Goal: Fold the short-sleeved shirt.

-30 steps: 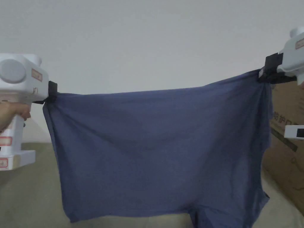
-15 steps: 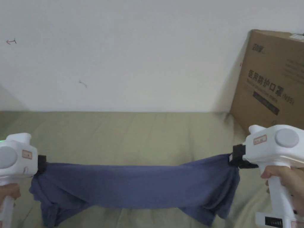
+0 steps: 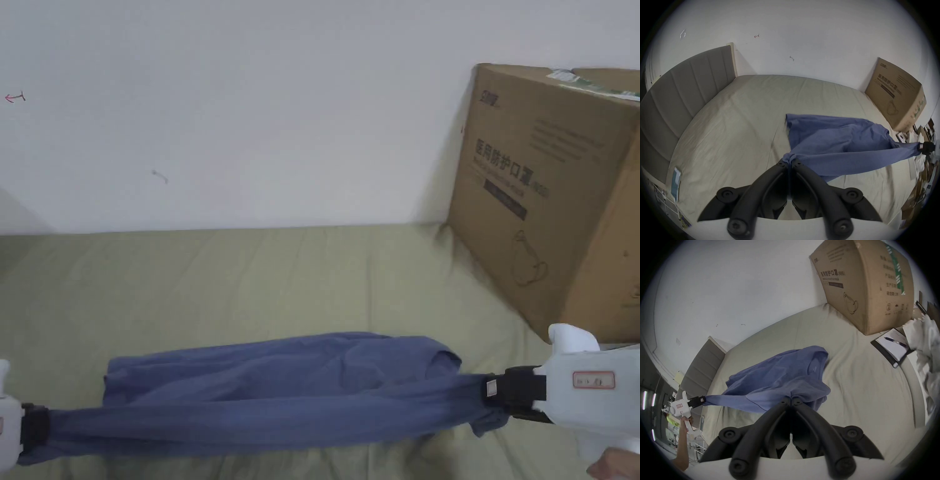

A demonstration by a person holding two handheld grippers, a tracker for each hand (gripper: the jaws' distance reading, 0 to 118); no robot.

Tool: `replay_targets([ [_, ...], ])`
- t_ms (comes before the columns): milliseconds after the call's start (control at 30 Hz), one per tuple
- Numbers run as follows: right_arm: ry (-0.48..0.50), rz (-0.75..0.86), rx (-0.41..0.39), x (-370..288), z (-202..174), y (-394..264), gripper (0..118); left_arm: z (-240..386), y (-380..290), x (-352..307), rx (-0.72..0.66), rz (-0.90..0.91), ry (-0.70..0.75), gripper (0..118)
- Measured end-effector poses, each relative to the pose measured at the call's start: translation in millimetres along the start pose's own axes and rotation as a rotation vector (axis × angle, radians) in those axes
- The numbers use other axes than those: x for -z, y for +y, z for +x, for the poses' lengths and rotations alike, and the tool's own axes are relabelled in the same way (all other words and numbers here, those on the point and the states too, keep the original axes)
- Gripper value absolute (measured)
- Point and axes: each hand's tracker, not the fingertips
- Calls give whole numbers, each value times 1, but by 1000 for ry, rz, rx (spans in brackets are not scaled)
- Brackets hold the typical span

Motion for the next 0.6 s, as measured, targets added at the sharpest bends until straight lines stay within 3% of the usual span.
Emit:
replay_targets([
  [67,12,61,-13,-24,-3,-27,0,-2,-29,-24,-14,-1,2,2],
  [167,36,32,47,-48,6,-66,0,-10,-75,-53,-5,-16,-15,2],
  [333,8,-25,53,-77,27,-137,0,-22,-145,-82,-61,-77,-12,2],
  [467,44,-26,123,-100,49,-184,0,-27,-179,-104,-22,-79,2,2],
  [600,15,-56,153,-105,68,-226,0,-33,-205,-117,-40,-86,-14,2],
])
